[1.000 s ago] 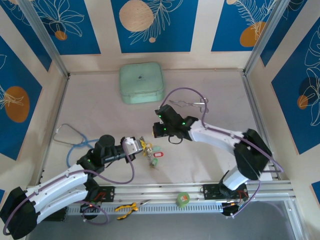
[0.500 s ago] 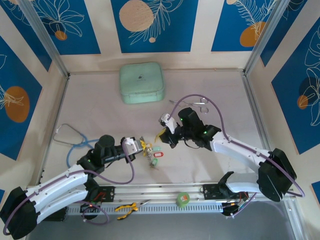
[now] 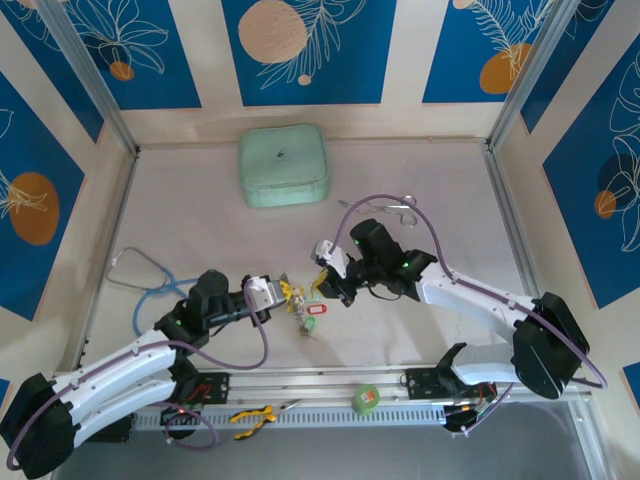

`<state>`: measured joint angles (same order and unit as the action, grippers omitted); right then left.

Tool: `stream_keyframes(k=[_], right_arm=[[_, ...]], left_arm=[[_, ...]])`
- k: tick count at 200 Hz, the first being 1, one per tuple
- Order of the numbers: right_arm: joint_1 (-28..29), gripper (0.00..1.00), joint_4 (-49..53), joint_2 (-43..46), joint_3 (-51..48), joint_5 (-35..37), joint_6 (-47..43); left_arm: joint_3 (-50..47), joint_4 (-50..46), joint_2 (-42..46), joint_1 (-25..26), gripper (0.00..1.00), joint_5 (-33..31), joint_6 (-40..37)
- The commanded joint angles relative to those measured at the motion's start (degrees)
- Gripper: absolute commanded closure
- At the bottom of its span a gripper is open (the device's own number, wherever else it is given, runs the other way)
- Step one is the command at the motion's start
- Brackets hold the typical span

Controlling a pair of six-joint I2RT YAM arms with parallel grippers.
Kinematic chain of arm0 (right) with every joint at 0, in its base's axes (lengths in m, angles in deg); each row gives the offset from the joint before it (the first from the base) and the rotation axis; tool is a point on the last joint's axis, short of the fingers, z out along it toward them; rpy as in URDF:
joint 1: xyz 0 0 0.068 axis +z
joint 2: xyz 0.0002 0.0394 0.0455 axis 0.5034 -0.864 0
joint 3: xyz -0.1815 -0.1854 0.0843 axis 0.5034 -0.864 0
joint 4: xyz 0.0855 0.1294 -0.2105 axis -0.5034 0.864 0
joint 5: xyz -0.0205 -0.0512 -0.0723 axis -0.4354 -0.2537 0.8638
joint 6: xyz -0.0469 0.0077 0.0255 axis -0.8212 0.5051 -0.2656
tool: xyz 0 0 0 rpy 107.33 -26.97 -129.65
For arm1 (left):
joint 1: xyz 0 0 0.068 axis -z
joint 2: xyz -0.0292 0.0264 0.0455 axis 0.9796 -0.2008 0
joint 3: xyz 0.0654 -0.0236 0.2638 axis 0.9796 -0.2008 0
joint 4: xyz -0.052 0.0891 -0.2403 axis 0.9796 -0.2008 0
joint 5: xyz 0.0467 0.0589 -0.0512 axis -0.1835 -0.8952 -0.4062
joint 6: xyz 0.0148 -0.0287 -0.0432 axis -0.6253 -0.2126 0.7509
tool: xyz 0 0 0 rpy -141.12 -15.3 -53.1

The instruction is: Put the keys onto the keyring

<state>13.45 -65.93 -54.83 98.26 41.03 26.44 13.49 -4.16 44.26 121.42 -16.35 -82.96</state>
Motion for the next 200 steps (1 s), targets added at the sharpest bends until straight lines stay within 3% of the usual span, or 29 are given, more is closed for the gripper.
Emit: stream_keyframes(k=[1, 24, 42, 93, 128, 200], right_arm=[[-0.4, 1.00, 7.2, -2.2, 5.0, 10.2, 4.2], [-2.4, 1.00, 22.8, -8.0, 14.2, 18.1, 13.7], [-3.1, 1.00, 33.9, -13.1, 19.5, 18.1, 20.2], [-2.3, 1.00, 49.6, -19.6, 25.7, 21.4, 26.9], [-2.2, 1.00, 51.5, -26.0, 28.8, 24.2, 25.2], [-4.3, 1.00, 42.5, -37.0, 35.7, 22.6, 22.4]], left_arm=[[-0.1, 1.9, 0.5, 0.2, 1.00, 1.2, 0.2], [0.3, 0.7, 0.7, 0.3, 1.00, 0.6, -0.2], [0.2, 0.6, 0.7, 0.2, 1.00, 0.4, -0.2], [0.2, 0.4, 0.5, 0.2, 1.00, 0.6, -0.2], [0.6, 0.2, -0.2, 0.2, 1.00, 0.9, -0.4], [1.0, -1.3, -0.2, 0.3, 1.00, 0.5, -1.1]])
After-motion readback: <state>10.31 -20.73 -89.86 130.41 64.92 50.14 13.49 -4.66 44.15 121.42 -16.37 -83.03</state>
